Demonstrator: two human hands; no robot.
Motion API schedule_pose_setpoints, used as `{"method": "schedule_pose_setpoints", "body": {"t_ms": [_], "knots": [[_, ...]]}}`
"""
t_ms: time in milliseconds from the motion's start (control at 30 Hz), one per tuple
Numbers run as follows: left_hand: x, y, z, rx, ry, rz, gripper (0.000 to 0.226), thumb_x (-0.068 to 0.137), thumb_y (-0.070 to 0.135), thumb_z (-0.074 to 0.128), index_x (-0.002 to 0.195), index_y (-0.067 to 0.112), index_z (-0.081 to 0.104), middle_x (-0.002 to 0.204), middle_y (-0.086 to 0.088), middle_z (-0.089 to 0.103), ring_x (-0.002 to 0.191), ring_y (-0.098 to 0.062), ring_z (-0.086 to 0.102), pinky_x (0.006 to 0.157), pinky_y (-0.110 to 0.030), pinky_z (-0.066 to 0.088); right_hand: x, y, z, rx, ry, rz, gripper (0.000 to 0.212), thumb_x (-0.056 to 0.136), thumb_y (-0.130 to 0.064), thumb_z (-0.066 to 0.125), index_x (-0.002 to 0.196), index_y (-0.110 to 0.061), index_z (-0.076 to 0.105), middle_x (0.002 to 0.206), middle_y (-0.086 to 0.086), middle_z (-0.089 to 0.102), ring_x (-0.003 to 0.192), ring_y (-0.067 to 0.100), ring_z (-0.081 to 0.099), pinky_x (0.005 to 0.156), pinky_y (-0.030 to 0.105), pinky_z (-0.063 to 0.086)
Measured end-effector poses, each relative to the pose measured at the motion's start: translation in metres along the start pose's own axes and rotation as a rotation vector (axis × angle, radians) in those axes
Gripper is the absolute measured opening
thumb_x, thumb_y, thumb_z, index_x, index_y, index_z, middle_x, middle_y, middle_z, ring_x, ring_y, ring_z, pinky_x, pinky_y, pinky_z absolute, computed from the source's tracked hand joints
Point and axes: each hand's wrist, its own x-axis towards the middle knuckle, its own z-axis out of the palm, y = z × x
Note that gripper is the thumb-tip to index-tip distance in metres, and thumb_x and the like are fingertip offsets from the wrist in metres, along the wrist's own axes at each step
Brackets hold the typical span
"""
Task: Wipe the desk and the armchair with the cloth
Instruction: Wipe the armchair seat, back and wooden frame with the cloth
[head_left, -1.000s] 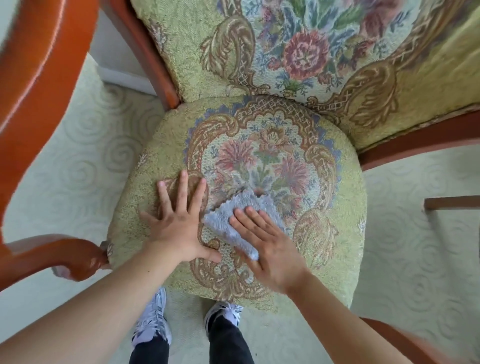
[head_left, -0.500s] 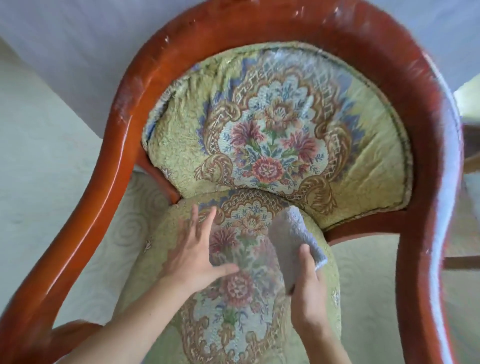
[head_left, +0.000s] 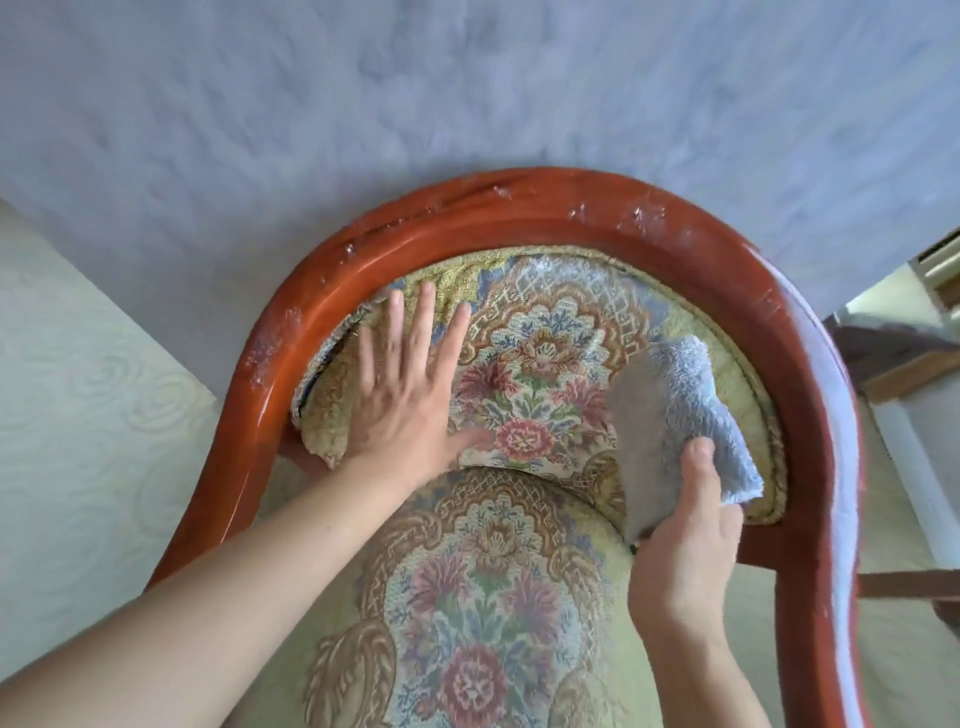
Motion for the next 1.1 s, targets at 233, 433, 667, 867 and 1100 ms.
{"method": "schedule_pose_setpoints", "body": {"t_ms": [233, 433, 667, 867, 1100], "knots": [[0.028, -0.008, 0.010, 0.107, -0.009, 0.000, 0.152, 0.061, 0.085, 0.069, 0.155, 0.021, -0.032, 0.164, -0.003, -0.035, 0.153, -0.029, -0.025, 0.121, -0.057, 0.003, 0.013, -0.035, 0.049, -0.015, 0.174, -0.282, 0.040, 0.087, -0.062, 0.046, 0.071, -0.026, 0.054, 0.060, -0.026, 0.062, 0.054, -0.013, 0.051, 0.061, 0.009, 0.041], [0.030, -0.010, 0.011, 0.080, -0.008, 0.001, 0.151, 0.058, 0.088, 0.068, 0.159, 0.023, -0.023, 0.168, -0.002, -0.022, 0.156, -0.027, -0.013, 0.120, -0.059, 0.014, 0.016, -0.036, 0.066, -0.028, 0.160, -0.398, 0.038, 0.094, -0.052, 0.046, 0.072, -0.026, 0.063, 0.057, -0.026, 0.060, 0.051, -0.010, 0.050, 0.052, 0.006, 0.038], [-0.006, -0.023, -0.020, -0.120, 0.044, 0.062, 0.133, 0.066, 0.080, 0.069, 0.163, 0.025, -0.002, 0.170, -0.006, -0.010, 0.157, -0.028, -0.002, 0.123, -0.049, 0.000, -0.005, -0.037, 0.066, -0.027, 0.188, -0.227, 0.030, 0.087, -0.060, 0.049, 0.081, -0.031, 0.054, 0.077, -0.015, 0.055, 0.060, -0.008, 0.054, 0.063, 0.019, 0.045], [-0.094, -0.080, -0.015, -0.143, 0.296, -0.152, 0.120, 0.077, 0.085, 0.058, 0.161, 0.008, 0.018, 0.169, -0.011, 0.012, 0.156, -0.029, 0.014, 0.124, -0.050, 0.019, -0.040, -0.033, 0.084, -0.085, 0.094, -0.215, 0.031, 0.082, -0.068, 0.048, 0.093, -0.040, 0.057, 0.093, -0.018, 0.060, 0.093, 0.014, 0.064, 0.080, 0.045, 0.050], [-0.096, -0.116, -0.017, -0.255, 0.150, -0.536, 0.143, 0.060, 0.084, 0.069, 0.161, 0.008, 0.003, 0.170, -0.015, 0.000, 0.157, -0.030, 0.008, 0.122, -0.046, 0.020, -0.073, -0.023, 0.116, -0.073, -0.105, -0.189, 0.032, 0.081, -0.069, 0.045, 0.089, -0.039, 0.054, 0.084, -0.036, 0.064, 0.078, -0.022, 0.058, 0.075, 0.021, 0.052]]}}
